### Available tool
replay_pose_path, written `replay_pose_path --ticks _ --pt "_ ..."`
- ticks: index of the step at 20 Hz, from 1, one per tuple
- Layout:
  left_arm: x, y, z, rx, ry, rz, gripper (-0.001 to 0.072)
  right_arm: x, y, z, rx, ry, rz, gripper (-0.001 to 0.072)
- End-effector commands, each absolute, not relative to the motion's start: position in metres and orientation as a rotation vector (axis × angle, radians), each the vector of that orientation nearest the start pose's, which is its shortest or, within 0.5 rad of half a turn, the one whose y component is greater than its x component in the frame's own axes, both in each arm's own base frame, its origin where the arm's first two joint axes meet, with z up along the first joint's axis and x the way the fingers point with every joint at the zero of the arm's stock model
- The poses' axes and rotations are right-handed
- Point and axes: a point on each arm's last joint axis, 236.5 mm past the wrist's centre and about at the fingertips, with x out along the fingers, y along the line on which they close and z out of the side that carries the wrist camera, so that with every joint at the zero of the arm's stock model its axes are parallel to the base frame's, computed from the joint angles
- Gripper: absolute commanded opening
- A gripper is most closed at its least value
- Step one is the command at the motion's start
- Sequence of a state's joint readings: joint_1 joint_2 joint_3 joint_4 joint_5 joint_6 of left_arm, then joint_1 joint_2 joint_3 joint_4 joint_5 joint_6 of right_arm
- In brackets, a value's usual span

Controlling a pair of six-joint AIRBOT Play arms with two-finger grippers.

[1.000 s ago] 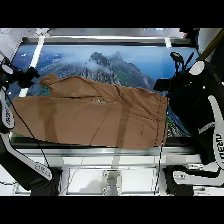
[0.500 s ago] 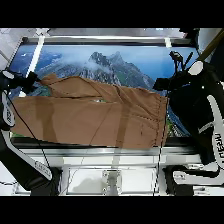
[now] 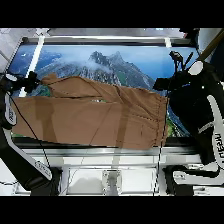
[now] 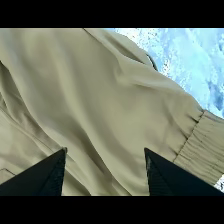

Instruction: Fold the clothes and pants, and hang the long-sleeved shirts on hangers.

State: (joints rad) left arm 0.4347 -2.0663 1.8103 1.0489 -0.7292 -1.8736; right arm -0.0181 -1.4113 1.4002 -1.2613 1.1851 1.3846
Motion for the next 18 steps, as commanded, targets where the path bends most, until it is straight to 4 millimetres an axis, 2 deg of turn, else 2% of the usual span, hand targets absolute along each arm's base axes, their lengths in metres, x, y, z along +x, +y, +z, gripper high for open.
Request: replay_pose_path --ticks 1,2,3,6,9,11,13,15,18 --pt "0.605 0.199 -0.076 -0.998 0.758 0.400 0.0196 0.439 0.059 0.050 0.121 1.160 0.275 0.0528" --pt "0.606 0.200 -0.076 -0.988 0.755 0.396 0.0132 0.439 0.059 0.050 0.121 1.159 0.275 0.0529" --pt "0.606 0.200 -0.076 -0.979 0.756 0.393 0.0021 0.439 0.059 0.050 0.121 1.159 0.275 0.0528" --pt "0.606 0.200 -0.074 -0.943 0.757 0.377 0.0009 0.439 0.059 0.050 0.121 1.160 0.275 0.0529" --pt "0.610 0.204 -0.044 -0.871 0.715 0.341 0.0008 0.439 0.051 0.049 0.089 1.162 0.253 0.0528" --pt "0.611 0.206 -0.014 -0.822 0.674 0.316 0.0008 0.439 0.048 0.048 0.078 1.163 0.246 0.0529" --pt "0.611 0.207 0.030 -0.748 0.610 0.284 0.0008 0.438 0.048 0.048 0.078 1.168 0.247 0.0529" --pt "0.607 0.206 0.082 -0.668 0.540 0.251 0.0008 0.435 0.047 0.049 0.071 1.176 0.246 0.0528" --pt "0.589 0.200 0.167 -0.535 0.431 0.203 0.0008 0.430 0.037 0.064 0.026 1.150 0.219 0.0528"
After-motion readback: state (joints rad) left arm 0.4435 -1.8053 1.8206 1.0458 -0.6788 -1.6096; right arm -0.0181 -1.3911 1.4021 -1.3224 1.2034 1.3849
